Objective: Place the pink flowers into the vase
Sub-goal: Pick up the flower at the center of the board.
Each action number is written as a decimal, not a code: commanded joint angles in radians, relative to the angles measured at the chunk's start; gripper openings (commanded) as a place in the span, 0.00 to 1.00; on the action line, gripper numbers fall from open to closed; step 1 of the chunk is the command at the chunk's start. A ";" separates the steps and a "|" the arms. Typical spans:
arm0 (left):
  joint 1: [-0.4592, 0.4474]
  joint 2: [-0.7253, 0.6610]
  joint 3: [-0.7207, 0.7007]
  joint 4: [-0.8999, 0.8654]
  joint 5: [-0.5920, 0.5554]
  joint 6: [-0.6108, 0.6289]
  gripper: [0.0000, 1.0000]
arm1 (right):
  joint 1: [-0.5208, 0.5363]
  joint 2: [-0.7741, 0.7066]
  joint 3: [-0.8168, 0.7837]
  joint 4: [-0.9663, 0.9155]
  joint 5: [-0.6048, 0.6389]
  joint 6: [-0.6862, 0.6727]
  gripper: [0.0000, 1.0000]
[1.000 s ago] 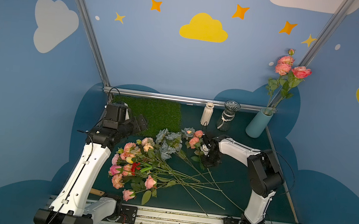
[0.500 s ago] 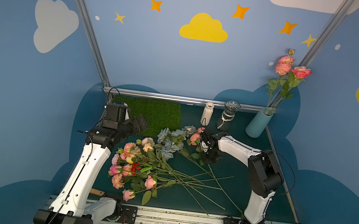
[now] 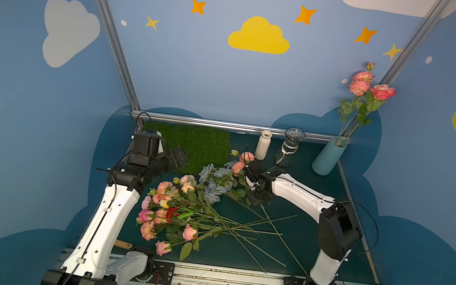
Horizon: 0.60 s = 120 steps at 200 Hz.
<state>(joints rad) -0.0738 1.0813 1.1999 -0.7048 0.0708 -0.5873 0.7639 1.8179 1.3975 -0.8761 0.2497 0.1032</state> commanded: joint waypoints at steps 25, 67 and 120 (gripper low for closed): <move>0.003 -0.019 -0.013 0.014 -0.003 0.009 1.00 | 0.003 -0.045 0.044 0.064 0.167 -0.024 0.00; 0.003 -0.027 -0.013 0.011 -0.018 0.011 1.00 | -0.001 -0.020 0.110 0.143 0.260 -0.064 0.00; 0.003 -0.045 -0.031 0.038 -0.014 0.007 1.00 | -0.012 -0.034 0.133 0.335 0.334 -0.108 0.00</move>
<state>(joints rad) -0.0738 1.0588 1.1839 -0.6949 0.0578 -0.5877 0.7612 1.8004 1.5169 -0.6735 0.5205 0.0185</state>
